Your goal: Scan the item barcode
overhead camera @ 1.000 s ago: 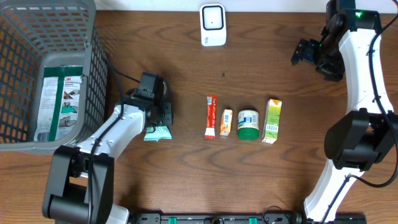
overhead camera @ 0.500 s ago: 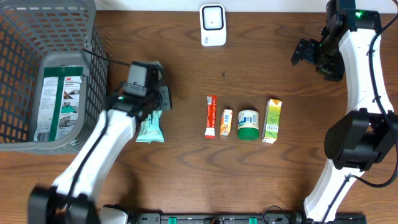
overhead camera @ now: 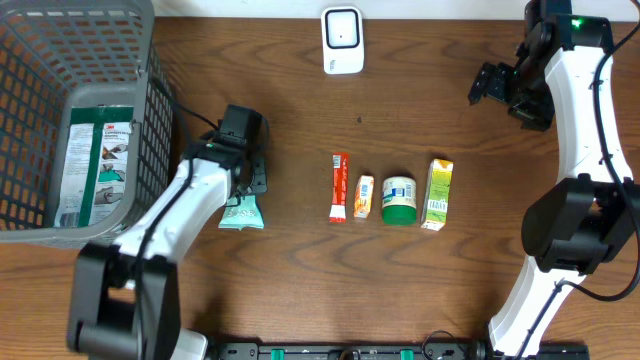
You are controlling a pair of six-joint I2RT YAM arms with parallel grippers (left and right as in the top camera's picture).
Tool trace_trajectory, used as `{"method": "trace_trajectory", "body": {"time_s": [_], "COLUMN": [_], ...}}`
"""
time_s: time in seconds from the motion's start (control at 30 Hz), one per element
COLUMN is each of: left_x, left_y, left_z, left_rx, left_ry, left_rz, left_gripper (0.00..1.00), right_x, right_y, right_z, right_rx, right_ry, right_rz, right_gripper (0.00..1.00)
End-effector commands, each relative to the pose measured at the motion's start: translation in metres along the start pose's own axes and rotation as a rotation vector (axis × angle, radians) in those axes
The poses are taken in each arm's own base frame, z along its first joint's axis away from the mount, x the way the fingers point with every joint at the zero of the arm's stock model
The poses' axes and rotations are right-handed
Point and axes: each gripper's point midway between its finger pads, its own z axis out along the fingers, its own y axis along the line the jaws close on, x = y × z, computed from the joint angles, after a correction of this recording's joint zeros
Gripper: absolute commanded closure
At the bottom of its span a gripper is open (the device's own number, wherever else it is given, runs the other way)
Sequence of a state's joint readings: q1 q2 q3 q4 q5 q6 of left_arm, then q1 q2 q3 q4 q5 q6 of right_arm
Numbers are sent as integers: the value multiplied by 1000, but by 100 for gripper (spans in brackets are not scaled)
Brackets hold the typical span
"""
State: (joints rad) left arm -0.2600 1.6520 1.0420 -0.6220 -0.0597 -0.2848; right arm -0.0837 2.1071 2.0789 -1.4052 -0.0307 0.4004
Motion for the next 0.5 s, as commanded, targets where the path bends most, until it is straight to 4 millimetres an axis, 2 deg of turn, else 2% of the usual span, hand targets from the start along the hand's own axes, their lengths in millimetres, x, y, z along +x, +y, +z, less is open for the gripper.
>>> {"method": "trace_trajectory", "body": {"time_s": [0.0, 0.1, 0.23, 0.3, 0.37, 0.47], "left_x": [14, 26, 28, 23, 14, -6], "left_y": [12, 14, 12, 1, -15, -37], "left_z": [26, 44, 52, 46, 33, 0], "left_rx": [-79, -101, -98, -34, 54, 190], "left_ry": [70, 132, 150, 139, 116, 40], "left_rz": [13, 23, 26, 41, 45, 37], "left_gripper": [57, 56, 56, 55, 47, 36], "right_x": [-3, -3, -3, -3, -3, -3], "right_y": [2, 2, 2, 2, 2, 2], "right_z": [-13, -13, -13, -13, -13, -13], "right_rx": [-14, -14, -14, -14, -14, -14], "right_ry": [-33, -33, -33, -33, -33, -33], "right_rz": [-14, -14, -14, -14, -14, -14], "right_gripper": [1, 1, 1, 1, 1, 1]}}
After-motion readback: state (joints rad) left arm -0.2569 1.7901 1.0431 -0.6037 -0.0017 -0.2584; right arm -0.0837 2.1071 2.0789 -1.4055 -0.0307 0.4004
